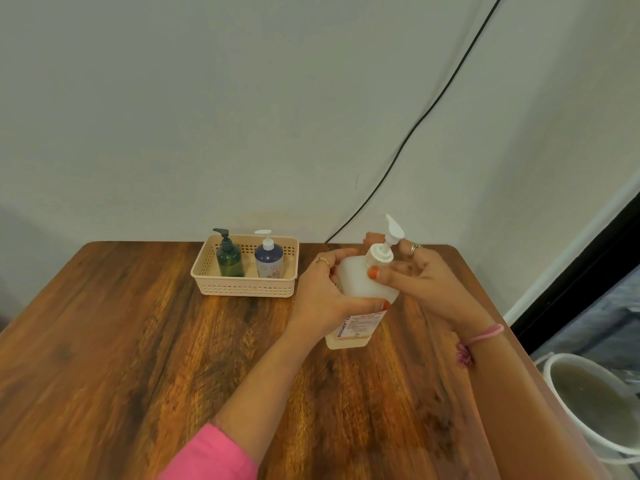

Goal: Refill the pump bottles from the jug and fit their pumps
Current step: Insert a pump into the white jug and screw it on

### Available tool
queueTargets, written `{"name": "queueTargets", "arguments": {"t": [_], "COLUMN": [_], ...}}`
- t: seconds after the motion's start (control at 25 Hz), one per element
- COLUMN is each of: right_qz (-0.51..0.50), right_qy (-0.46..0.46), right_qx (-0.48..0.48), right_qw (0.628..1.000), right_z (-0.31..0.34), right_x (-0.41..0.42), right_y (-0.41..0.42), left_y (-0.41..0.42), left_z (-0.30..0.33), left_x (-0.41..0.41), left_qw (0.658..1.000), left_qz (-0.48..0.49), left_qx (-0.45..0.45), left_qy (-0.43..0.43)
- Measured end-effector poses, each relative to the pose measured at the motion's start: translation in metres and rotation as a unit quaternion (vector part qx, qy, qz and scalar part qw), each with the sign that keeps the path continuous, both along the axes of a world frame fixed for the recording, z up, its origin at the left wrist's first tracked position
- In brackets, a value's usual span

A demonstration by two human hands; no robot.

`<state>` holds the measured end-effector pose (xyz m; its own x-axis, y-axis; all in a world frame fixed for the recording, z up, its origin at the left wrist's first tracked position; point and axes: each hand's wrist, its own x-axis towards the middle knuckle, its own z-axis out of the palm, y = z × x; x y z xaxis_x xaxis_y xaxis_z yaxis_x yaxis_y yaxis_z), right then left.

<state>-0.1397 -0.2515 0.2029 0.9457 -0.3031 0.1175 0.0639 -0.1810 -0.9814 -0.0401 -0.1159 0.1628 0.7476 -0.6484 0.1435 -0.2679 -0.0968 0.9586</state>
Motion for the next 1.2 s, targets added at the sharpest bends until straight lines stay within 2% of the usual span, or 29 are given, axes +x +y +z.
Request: {"name": "queueTargets", "arguments": {"t": [0.12, 0.2, 0.24, 0.36, 0.44, 0.48, 0.64, 0.68, 0.76, 0.88, 1.08, 1.16, 1.2], "right_qz": [-0.127, -0.198, -0.194, -0.051, 0.002, -0.004, -0.136, -0.138, -0.08, -0.011, -0.13, -0.119, -0.082], "right_qy": [-0.03, -0.02, -0.009, 0.008, -0.014, -0.028, -0.041, -0.027, -0.004, -0.022, -0.02, 0.009, 0.016], "right_qx": [-0.02, -0.044, -0.05, 0.018, 0.036, 0.035, 0.01, 0.01, 0.036, 0.065, -0.015, -0.047, -0.03], "right_qw": [0.991, 0.979, 0.98, 0.999, 0.999, 0.999, 0.99, 0.99, 0.996, 0.998, 0.991, 0.992, 0.996], "right_z": [-0.004, -0.003, -0.003, 0.002, 0.002, 0.0, -0.009, -0.01, -0.007, 0.003, -0.002, 0.0, 0.003], "right_x": [0.008, 0.011, 0.011, 0.002, -0.001, -0.001, 0.011, 0.013, 0.011, 0.002, 0.014, 0.014, 0.012], "right_y": [0.014, 0.023, 0.022, 0.016, 0.012, 0.012, 0.019, 0.02, 0.015, 0.011, 0.022, 0.02, 0.018], "left_y": [-0.002, -0.002, -0.002, 0.001, 0.002, 0.002, 0.0, 0.0, 0.001, 0.003, 0.003, 0.005, 0.006], "left_z": [0.0, -0.001, 0.0, 0.002, 0.002, 0.002, 0.002, 0.001, 0.001, 0.002, -0.002, -0.004, -0.004], "left_x": [-0.001, -0.002, -0.002, -0.001, 0.0, 0.001, 0.0, 0.001, 0.001, 0.002, 0.002, 0.003, 0.002], "left_qw": [1.0, 1.0, 1.0, 1.0, 1.0, 1.0, 1.0, 1.0, 1.0, 1.0, 1.0, 1.0, 1.0], "left_qz": [0.005, 0.007, 0.004, -0.002, -0.002, 0.0, 0.006, 0.007, 0.005, -0.003, 0.004, 0.002, 0.001], "left_qx": [-0.005, -0.005, -0.006, -0.006, -0.01, -0.013, -0.017, -0.017, -0.019, -0.022, -0.022, -0.02, -0.02], "left_qy": [-0.002, -0.007, -0.01, -0.012, -0.011, -0.01, -0.016, -0.018, -0.019, -0.008, 0.007, 0.004, 0.002]}}
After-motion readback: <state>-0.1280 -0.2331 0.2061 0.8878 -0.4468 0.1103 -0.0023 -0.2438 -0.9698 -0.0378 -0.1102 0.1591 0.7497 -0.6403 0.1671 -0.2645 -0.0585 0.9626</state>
